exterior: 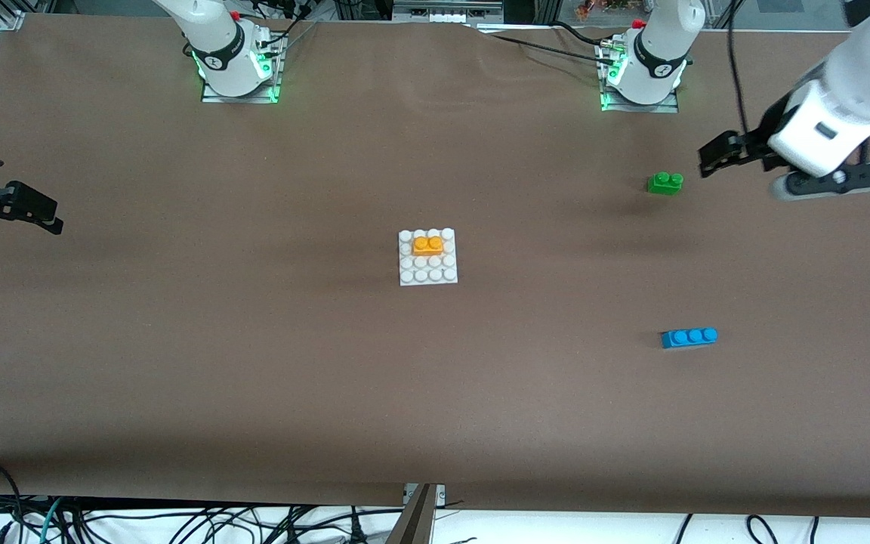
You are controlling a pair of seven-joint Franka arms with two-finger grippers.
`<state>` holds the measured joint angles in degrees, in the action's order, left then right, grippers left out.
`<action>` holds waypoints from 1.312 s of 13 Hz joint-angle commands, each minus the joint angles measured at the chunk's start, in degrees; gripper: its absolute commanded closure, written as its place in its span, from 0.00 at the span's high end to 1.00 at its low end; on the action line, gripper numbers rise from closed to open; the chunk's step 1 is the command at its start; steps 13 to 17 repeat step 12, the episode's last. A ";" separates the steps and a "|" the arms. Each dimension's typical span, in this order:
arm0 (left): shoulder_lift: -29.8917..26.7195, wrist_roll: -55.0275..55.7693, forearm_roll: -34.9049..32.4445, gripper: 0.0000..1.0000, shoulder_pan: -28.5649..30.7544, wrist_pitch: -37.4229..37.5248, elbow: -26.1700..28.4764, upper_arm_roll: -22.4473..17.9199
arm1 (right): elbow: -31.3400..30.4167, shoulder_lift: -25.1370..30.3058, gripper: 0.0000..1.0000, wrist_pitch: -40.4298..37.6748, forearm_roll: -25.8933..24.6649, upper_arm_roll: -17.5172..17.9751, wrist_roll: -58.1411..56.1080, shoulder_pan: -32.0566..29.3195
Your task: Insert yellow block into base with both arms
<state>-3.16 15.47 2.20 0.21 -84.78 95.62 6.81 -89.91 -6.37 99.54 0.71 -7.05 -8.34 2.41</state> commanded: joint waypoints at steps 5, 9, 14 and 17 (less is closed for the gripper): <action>-3.96 -1.06 -3.79 1.00 0.58 -0.38 2.65 -0.74 | -0.36 0.75 1.00 -0.49 -0.44 0.46 -0.62 -0.47; -3.61 -0.62 -3.08 1.00 0.76 -1.00 2.65 -0.75 | -0.36 0.75 1.00 -0.49 -0.44 0.46 -0.62 -0.47; -3.52 -0.70 -2.65 1.00 0.93 -1.26 2.56 -0.75 | -0.36 0.75 1.00 -0.49 -0.44 0.46 -0.62 -0.47; -3.52 -0.70 -2.65 1.00 0.93 -1.26 2.56 -0.75 | -0.36 0.75 1.00 -0.49 -0.44 0.46 -0.62 -0.47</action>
